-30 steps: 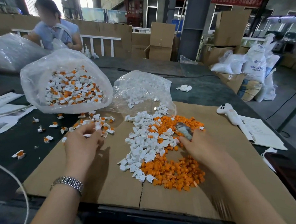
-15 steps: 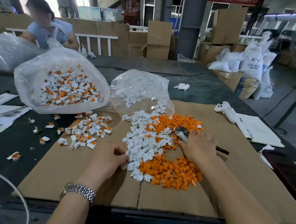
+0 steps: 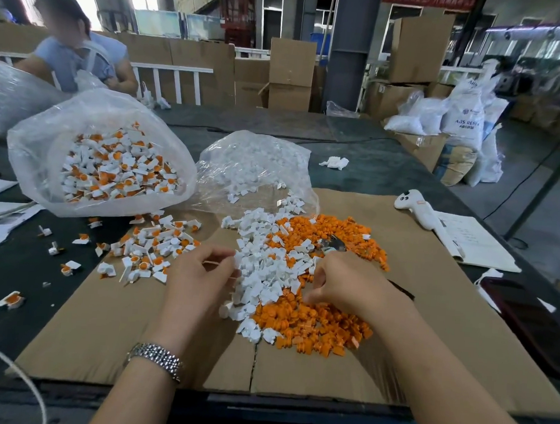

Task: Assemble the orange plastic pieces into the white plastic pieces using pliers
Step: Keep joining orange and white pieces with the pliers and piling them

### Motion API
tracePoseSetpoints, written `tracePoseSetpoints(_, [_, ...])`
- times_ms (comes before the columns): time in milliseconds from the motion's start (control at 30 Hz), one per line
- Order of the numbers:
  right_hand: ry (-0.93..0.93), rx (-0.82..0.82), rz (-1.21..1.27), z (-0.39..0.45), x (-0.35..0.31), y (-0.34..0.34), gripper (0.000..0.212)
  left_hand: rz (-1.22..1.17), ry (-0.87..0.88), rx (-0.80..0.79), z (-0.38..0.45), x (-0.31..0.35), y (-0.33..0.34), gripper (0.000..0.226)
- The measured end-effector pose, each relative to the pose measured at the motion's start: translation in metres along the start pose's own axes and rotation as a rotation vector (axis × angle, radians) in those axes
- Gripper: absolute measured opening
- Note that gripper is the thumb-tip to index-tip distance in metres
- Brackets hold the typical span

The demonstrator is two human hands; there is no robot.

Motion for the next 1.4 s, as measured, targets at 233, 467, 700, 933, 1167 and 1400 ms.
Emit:
tracePoseSetpoints(233, [-0.022, 0.059, -0.067, 0.009, -0.010, 0.008, 0.020, -0.218, -0.137, -0.111, -0.010, -0.005, 0.011, 0.012])
tracePoseSetpoints(467, [-0.064, 0.292, 0.317, 0.008, -0.011, -0.020, 0.007, -0.685, -0.339, -0.226, -0.015, -0.014, 0.032, 0.011])
tracePoseSetpoints(700, [-0.309, 0.328, 0.735, -0.009, -0.037, -0.046, 0.010, -0.902, -0.384, -0.378, -0.016, -0.007, 0.045, 0.028])
tracePoseSetpoints(933, [-0.359, 0.339, 0.722, -0.015, -0.053, -0.049, 0.020, -0.916, -0.357, -0.411, -0.018, -0.001, 0.049, 0.023])
tracePoseSetpoints(1167, [-0.338, 0.384, 0.466, -0.018, -0.067, -0.048, 0.021, -0.843, -0.277, -0.372, -0.018, 0.003, 0.044, 0.018])
tracePoseSetpoints(1400, [-0.392, 0.296, 0.610, -0.023, -0.066, -0.047, 0.023, -0.924, -0.290, -0.380, -0.016, 0.001, 0.040, 0.019])
Point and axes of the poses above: each hand's wrist, its own z-axis towards the middle knuckle, its own y-axis out of the palm, x = y × z, the point moved 9 cm from there along z, towards the middle knuckle, and after that the axes turned 4 degrees about -z, right-handed, at the moved point
